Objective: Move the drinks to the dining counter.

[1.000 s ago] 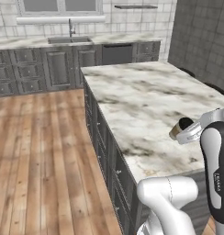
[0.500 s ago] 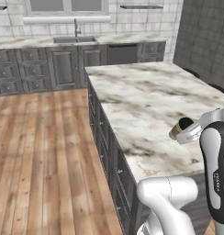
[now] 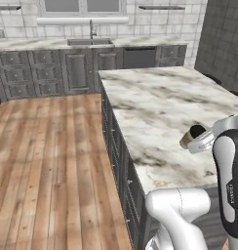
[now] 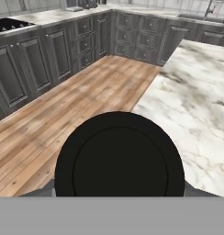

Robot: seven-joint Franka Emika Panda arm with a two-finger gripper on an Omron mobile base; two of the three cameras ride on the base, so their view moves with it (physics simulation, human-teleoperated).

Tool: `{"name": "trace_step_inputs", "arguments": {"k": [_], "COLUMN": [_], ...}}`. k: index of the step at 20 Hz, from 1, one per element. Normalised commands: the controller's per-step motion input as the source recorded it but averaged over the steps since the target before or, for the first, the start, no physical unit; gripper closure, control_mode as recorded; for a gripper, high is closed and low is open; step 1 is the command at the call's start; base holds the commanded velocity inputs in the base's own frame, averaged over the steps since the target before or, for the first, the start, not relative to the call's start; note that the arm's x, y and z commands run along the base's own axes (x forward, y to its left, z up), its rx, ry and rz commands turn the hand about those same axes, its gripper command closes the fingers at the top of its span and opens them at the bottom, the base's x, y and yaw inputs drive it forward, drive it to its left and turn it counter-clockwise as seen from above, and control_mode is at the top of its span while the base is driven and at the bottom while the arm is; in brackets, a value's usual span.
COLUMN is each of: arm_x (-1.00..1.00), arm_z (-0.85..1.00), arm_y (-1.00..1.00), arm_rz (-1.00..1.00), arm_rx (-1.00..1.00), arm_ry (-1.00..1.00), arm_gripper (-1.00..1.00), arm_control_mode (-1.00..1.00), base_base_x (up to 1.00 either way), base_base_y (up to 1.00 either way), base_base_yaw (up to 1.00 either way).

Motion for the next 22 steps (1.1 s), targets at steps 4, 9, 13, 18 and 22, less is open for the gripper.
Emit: {"name": "trace_step_inputs", "arguments": {"k": [4, 9, 13, 18, 22], "arm_x": [0.28, 0.74, 0.71, 0.57, 0.54], "arm_z": [0.0, -0.02, -0.17, -0.46, -0.72], "arm_y": [0.0, 0.0, -0.11, -0.15, -0.09], "arm_rz": [0.01, 0.0, 0.0, 0.0, 0.0], "arm_rx": [0.0, 0.0, 0.0, -0.04, -0.08], "arm_ry": [0.1, 0.32, 0.2, 0.11, 0.0], "arm_gripper": [1.0, 1.0, 1.0, 1.0, 1.0], "arm_control_mode": [-1.0, -1.0, -1.0, -1.0, -1.0], "base_base_x": [0.3, 0.0, 0.0, 0.0, 0.0], "base_base_y": [0.0, 0.0, 0.0, 0.0, 0.0], "base_base_yaw": [0.03, 0.0, 0.0, 0.0, 0.0]}}
